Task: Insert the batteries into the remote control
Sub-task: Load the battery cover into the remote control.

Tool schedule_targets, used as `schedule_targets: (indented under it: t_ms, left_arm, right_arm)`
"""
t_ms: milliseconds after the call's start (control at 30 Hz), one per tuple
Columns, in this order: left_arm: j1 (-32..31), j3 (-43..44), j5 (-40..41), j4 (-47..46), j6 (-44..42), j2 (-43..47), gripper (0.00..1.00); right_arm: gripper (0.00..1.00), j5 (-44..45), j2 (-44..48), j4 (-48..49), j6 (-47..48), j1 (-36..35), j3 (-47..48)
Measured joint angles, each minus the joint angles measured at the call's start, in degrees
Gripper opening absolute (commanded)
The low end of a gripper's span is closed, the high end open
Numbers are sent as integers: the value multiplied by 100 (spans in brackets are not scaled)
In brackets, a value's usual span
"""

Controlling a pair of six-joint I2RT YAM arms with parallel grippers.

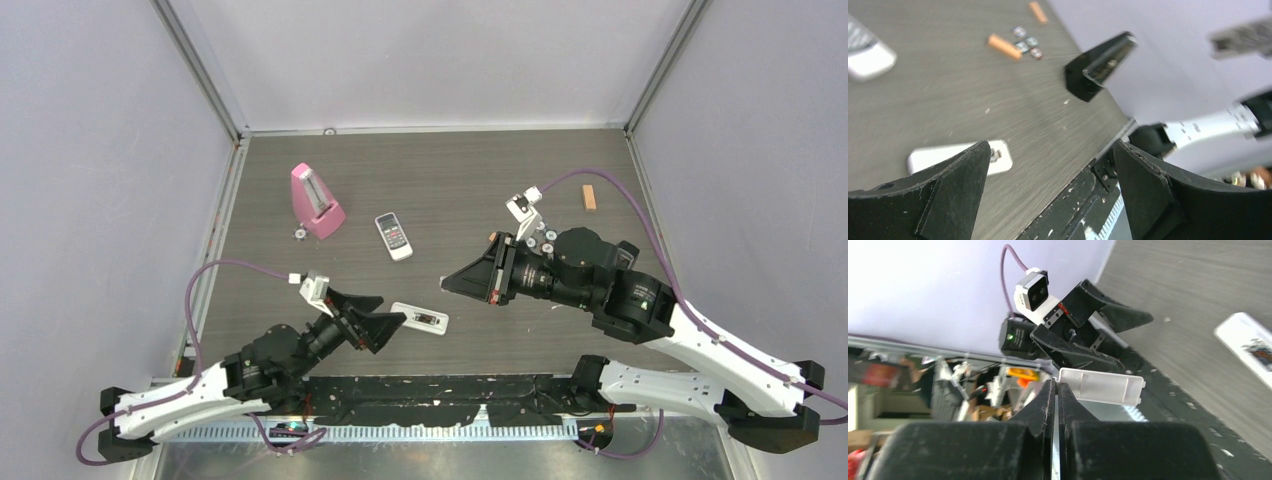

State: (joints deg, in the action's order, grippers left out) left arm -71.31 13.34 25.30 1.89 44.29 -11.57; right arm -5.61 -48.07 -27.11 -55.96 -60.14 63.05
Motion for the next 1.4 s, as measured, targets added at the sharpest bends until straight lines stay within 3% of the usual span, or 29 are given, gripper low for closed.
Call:
schedule_targets:
  t_ms: [33,233,367,533,800,1100,1267,1400]
  left_arm:
    - [0,50,-363,-343,-693,92,92]
    - [0,1003,-1622,-682,-2732,-546,92]
    - [0,1753,-2490,-907,-3821,-1237,91]
    - [0,1888,-3134,-1370,-4623,-1615,91]
    - [0,1915,-3414,-2033,-5053,-2057,90]
    - [0,1928,-3482,-2785,-4575,-2420,85]
    - [0,1934,-3475,-2979,-4164,-2555,72]
    - [0,1937,-3467,-3056,-3960,-2634,55]
  right_arm:
    - [5,-142,13,166,-164,0,-63]
    - [5,-822,-33,866,-1029,0,-295]
    - [5,-1075,-79,1158,-1329,0,-295]
    - [5,-1279,-138,1375,-1539,0,-295]
    - [5,-1556,-214,1829,-1875,0,-304]
    - [5,-1705,-223,2330,-2098,0,-400]
    - [5,-1709,-221,2490,-2114,0,-505]
    - [5,-1709,-221,2540,-2122,0,-581]
